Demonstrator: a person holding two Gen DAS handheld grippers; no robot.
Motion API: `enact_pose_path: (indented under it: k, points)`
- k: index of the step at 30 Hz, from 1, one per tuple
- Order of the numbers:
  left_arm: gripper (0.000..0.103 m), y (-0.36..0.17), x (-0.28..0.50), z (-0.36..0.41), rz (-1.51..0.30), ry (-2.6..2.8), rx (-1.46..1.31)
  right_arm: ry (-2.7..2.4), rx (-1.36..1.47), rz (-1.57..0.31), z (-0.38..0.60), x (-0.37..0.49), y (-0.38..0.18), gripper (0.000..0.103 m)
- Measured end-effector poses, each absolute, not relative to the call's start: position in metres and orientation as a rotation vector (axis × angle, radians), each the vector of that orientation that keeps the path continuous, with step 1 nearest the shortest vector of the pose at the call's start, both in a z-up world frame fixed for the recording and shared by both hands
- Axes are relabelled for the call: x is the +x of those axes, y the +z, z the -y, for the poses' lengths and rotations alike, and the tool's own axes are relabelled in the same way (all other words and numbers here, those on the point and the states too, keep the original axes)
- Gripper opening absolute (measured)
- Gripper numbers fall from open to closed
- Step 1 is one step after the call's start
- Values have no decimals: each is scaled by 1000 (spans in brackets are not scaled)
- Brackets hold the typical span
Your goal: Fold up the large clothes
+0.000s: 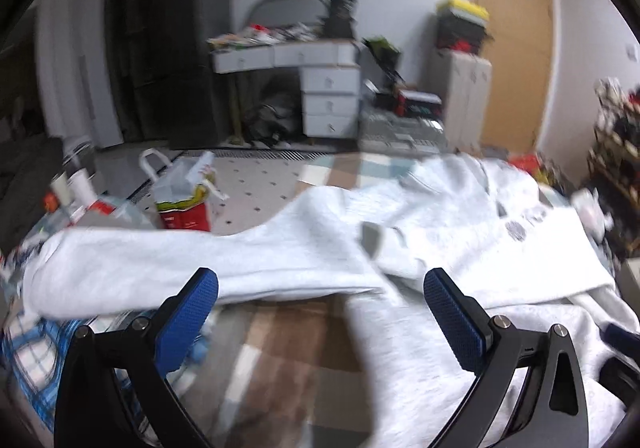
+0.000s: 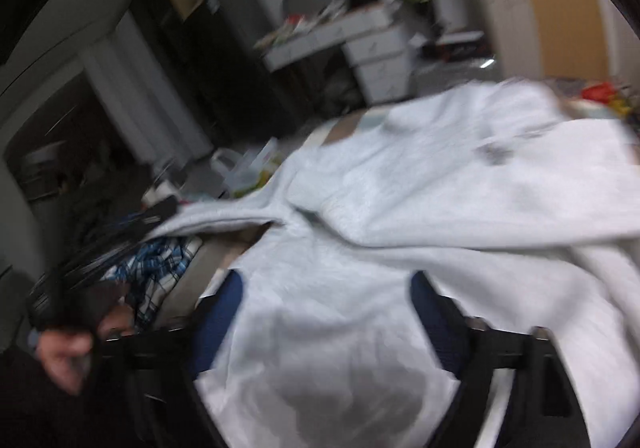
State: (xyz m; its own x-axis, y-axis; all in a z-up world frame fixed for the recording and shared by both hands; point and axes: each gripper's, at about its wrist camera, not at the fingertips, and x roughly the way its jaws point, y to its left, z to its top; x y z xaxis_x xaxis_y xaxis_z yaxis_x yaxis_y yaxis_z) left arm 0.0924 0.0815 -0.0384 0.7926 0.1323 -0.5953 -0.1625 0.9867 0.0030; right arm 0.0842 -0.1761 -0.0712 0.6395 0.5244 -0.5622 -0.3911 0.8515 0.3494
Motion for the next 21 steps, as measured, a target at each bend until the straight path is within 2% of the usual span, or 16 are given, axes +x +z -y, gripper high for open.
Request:
enact_pose_path:
  k: [2, 5, 11, 16, 21]
  points:
    - [101, -33, 111, -60, -677, 65, 9, 462, 218, -601, 203, 51, -63, 93]
    - [101, -35, 150, -9, -700, 65, 202, 393, 269, -516, 235, 21, -65, 100]
    - [101, -103, 242, 62, -984, 26, 422, 367, 371, -510, 259, 24, -59, 101]
    - [103, -168, 264, 58, -1185, 48, 380, 403, 384, -526, 261, 24, -61, 101]
    - [101, -161, 257, 32, -1192, 48, 224, 426, 324, -487, 263, 3, -56, 101]
